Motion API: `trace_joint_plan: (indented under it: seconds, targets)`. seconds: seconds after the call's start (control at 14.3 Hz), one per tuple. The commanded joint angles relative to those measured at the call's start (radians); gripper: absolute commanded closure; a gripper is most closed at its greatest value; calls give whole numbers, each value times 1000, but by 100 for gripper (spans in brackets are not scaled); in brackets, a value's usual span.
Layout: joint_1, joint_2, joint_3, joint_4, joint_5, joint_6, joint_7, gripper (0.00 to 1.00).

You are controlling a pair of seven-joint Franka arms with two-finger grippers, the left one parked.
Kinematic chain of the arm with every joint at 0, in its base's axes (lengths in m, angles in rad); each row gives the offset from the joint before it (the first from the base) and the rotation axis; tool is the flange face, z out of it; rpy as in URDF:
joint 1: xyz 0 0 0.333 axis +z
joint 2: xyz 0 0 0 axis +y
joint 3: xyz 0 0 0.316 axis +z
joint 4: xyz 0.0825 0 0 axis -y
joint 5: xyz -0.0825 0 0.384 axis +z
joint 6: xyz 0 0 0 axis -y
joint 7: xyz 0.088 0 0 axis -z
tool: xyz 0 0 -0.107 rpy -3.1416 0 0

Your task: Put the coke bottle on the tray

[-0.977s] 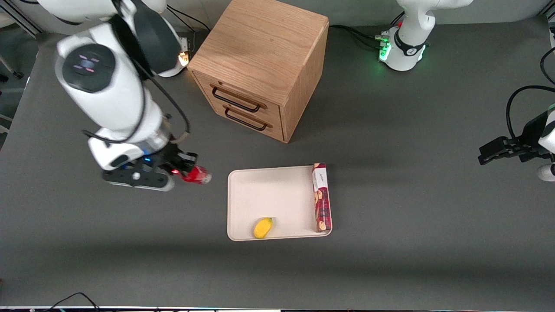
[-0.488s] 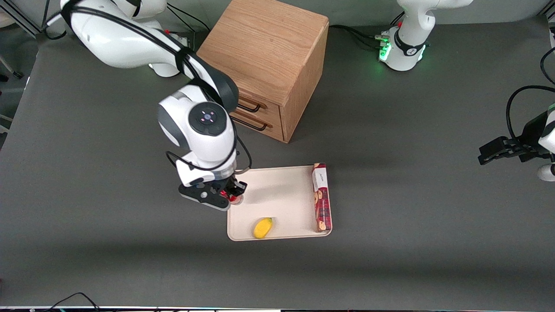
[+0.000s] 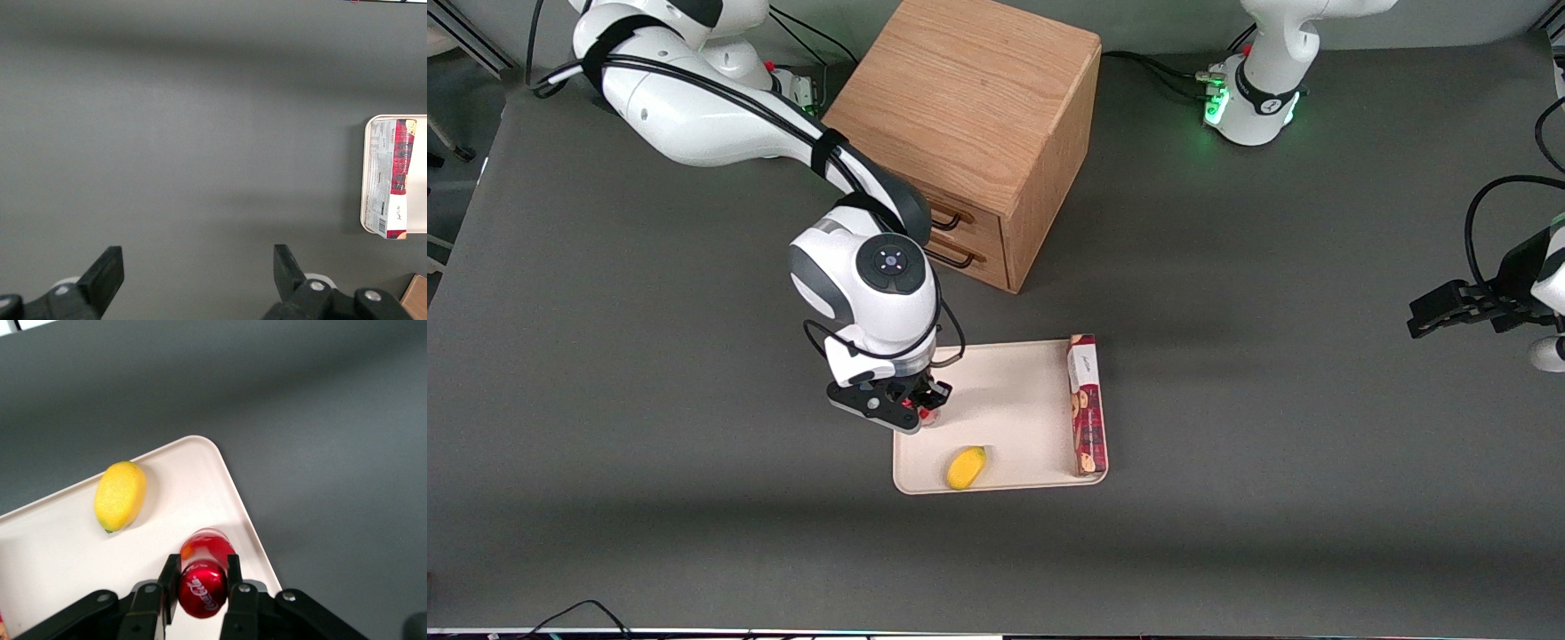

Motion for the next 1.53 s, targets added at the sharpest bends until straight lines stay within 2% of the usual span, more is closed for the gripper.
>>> trace_joint_plan:
  seconds: [0.0, 0.07, 0.21, 0.35, 0.42, 0.56, 0.77, 0.84, 0.98, 1.12, 1.26, 1.47]
  targets:
    - [-15, -10, 15, -14, -33, 16, 30, 34]
    - [-21, -11, 15, -8, -33, 14, 19, 10]
    - [-23, -45, 18, 27, -20, -11, -24, 0]
    - [-41, -109, 62, 76, 14, -134, -138, 0]
    - [-68, -164, 77, 90, 68, -181, -223, 0]
    - [-107, -311, 44, 110, 257, -281, -420, 0]
    - [-112, -541, -213, 87, 530, -482, -718, 0]
    - [-113, -601, -304, 40, 592, -499, -809, 0]
    - [-115, -709, -431, -127, 635, -460, -953, 0]
    - [-119, -796, -536, -318, 715, -328, -1030, 0]
    - [-118, -867, -565, -463, 741, -216, -1064, 0]
    - [-115, -859, -565, -441, 740, -213, -1095, 0]
